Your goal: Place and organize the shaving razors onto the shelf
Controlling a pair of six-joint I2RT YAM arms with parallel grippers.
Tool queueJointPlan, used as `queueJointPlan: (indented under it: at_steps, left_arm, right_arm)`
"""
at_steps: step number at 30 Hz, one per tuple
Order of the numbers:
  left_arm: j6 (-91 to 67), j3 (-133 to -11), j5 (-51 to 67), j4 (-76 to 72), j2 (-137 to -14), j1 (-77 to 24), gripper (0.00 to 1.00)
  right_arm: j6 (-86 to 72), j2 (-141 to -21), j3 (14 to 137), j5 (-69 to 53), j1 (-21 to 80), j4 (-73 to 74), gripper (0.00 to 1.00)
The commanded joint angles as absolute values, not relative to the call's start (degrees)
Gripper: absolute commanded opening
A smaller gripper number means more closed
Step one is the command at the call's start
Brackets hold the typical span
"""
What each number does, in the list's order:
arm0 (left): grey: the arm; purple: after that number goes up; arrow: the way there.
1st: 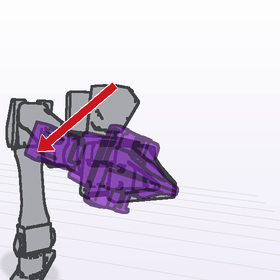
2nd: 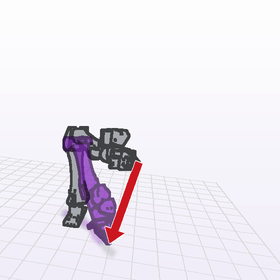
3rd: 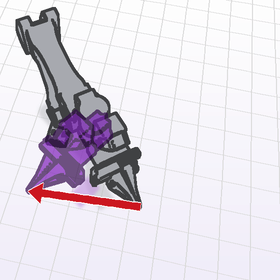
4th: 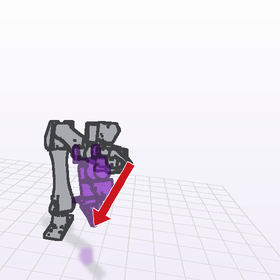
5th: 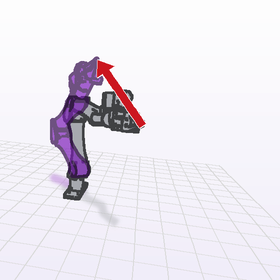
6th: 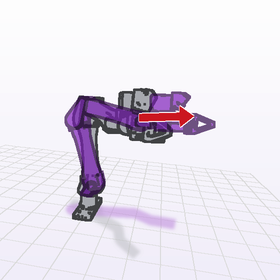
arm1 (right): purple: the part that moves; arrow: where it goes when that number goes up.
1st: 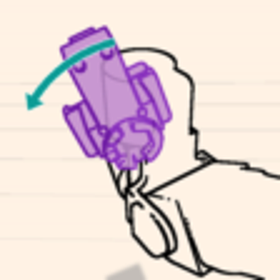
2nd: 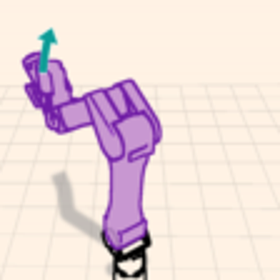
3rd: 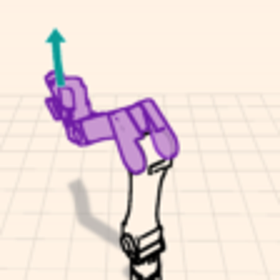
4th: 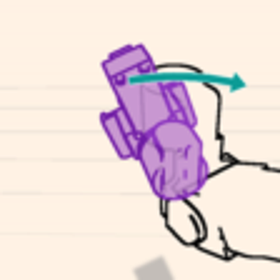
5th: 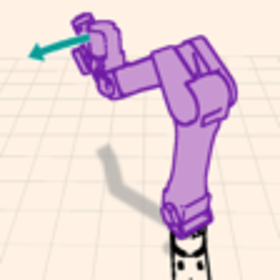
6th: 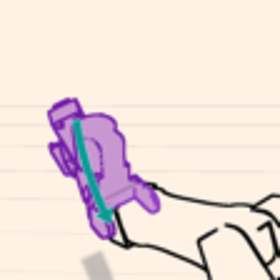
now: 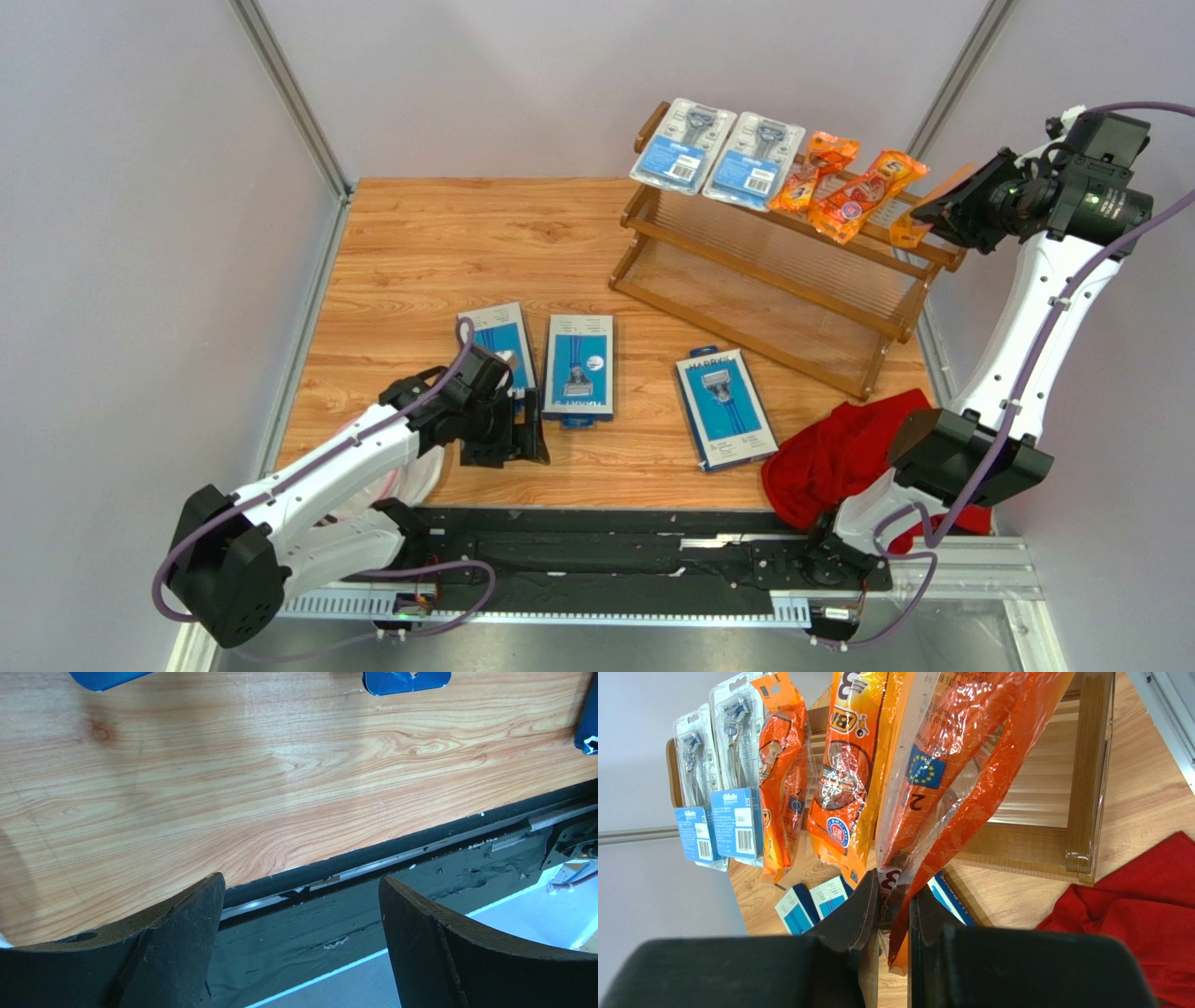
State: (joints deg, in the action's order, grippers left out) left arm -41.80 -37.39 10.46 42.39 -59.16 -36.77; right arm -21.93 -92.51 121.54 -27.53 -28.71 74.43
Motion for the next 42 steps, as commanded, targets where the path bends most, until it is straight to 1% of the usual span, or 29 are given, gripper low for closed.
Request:
queueJointPlan:
  at_steps: [1, 14, 26, 29, 35, 36, 38, 39, 42]
  left_arm:
    - [-40.2, -36.3, 12.5, 39.1, -59.4, -37.1, 0.89]
    - [-40.1, -36.7, 13.2, 39.5, -58.9, -37.0, 0.88]
    - [-40.3, -36.7, 13.2, 39.9, -59.0, -37.1, 0.87]
    - [-40.4, -36.8, 13.2, 40.0, -59.1, -37.0, 0.87]
    - [-40.3, -36.8, 13.3, 40.2, -59.1, -37.1, 0.87]
    - [-40.3, -36.8, 13.1, 40.1, -59.0, -37.1, 0.87]
    - [-40.4, -36.9, 13.2, 40.1, -59.1, -37.0, 0.87]
    - [-40.4, -36.9, 13.2, 40.1, -59.2, -37.0, 0.87]
    - [-40.4, -36.8, 13.3, 40.2, -59.1, -37.1, 0.86]
  right_arm:
    - [-22.9, -93.2, 122.0, -30.3, -29.3, 73.7, 0.0]
    - [-23.3, -95.1, 116.7, -37.3, -30.1, 70.8, 0.0]
    - [-22.3, -96.2, 115.7, -40.4, -30.2, 69.8, 0.0]
    - [-22.4, -96.1, 114.7, -40.1, -30.2, 69.6, 0.02]
    - [-21.4, -94.8, 114.1, -36.3, -30.2, 70.4, 0.14]
    - [-21.4, -94.3, 114.2, -36.0, -30.2, 70.3, 0.19]
    - [-21.7, -93.7, 114.0, -35.7, -30.2, 70.2, 0.25]
    - [-21.8, -93.6, 113.9, -35.5, -30.3, 70.2, 0.29]
    - [-21.9, -93.1, 113.6, -34.4, -30.2, 70.3, 0.36]
